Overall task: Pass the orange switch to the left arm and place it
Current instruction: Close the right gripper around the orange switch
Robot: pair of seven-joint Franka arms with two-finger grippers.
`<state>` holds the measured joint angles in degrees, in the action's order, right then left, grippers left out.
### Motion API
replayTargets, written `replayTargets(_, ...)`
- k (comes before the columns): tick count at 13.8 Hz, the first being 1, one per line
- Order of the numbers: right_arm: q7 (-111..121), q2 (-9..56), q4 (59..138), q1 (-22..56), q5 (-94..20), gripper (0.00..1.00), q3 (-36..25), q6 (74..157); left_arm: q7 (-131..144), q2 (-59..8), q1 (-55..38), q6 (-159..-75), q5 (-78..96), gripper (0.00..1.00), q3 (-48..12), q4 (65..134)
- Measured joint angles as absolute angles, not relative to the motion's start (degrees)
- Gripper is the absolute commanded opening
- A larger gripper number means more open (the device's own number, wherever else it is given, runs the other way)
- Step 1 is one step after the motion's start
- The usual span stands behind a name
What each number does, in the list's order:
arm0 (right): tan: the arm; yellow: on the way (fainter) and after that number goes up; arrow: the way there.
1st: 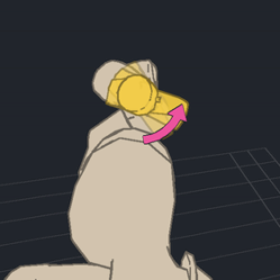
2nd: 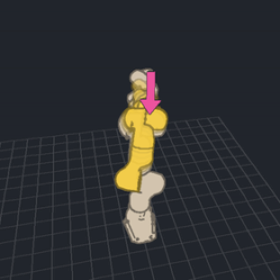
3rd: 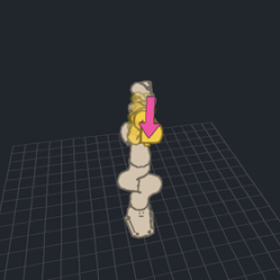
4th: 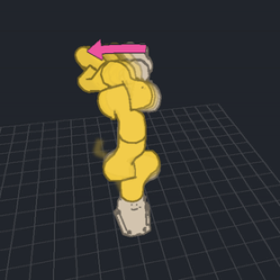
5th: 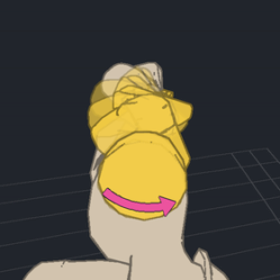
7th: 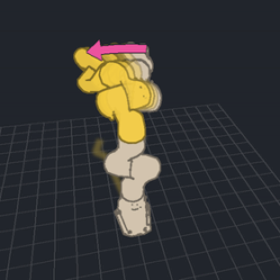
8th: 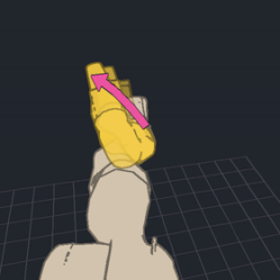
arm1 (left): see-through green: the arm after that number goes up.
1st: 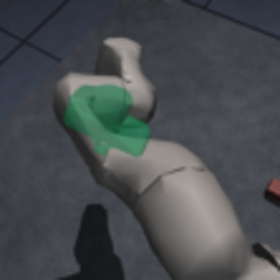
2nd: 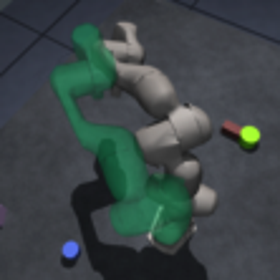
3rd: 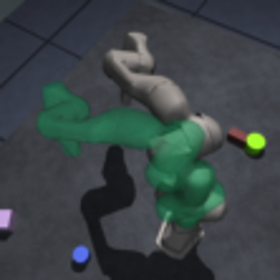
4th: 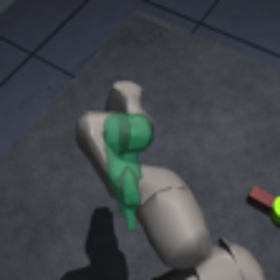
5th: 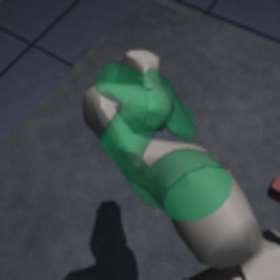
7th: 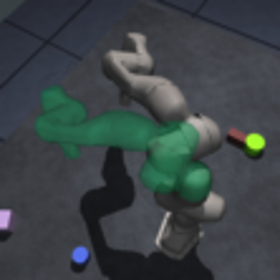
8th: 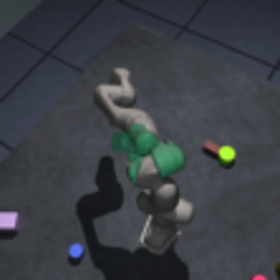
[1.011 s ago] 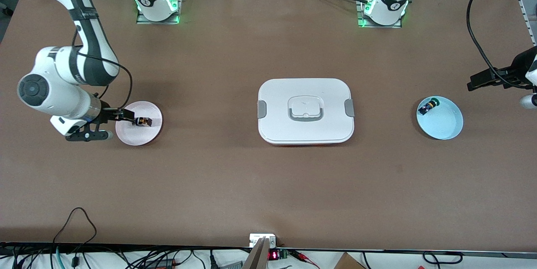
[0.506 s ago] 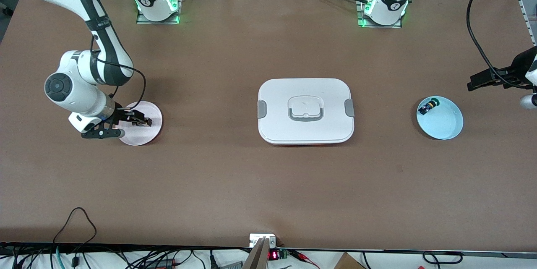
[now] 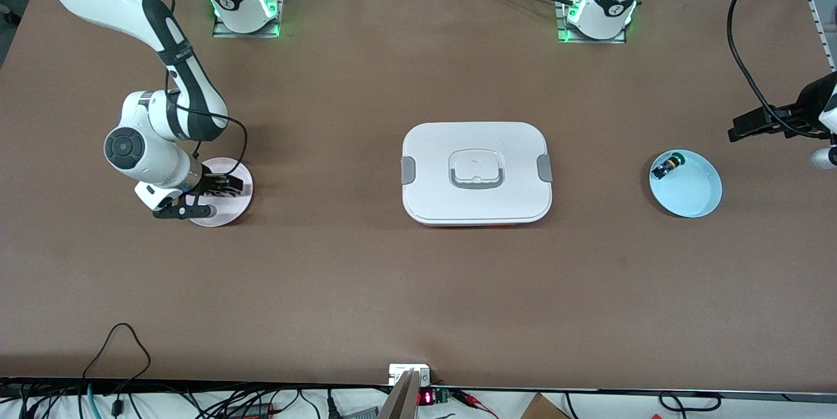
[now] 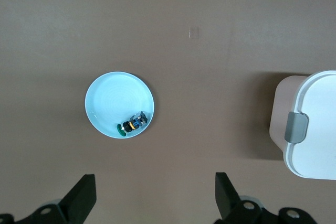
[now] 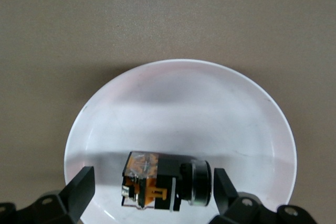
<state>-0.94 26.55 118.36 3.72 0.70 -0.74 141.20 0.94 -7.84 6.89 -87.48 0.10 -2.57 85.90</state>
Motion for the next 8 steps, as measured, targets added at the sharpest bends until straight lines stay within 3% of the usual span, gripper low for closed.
replayTargets(8,-0.94,27.78,118.44,3.64,0.70,1.00,-0.78,142.26,1.28,-7.84,6.89,-87.48,0.10,1.00,-2.57,85.90)
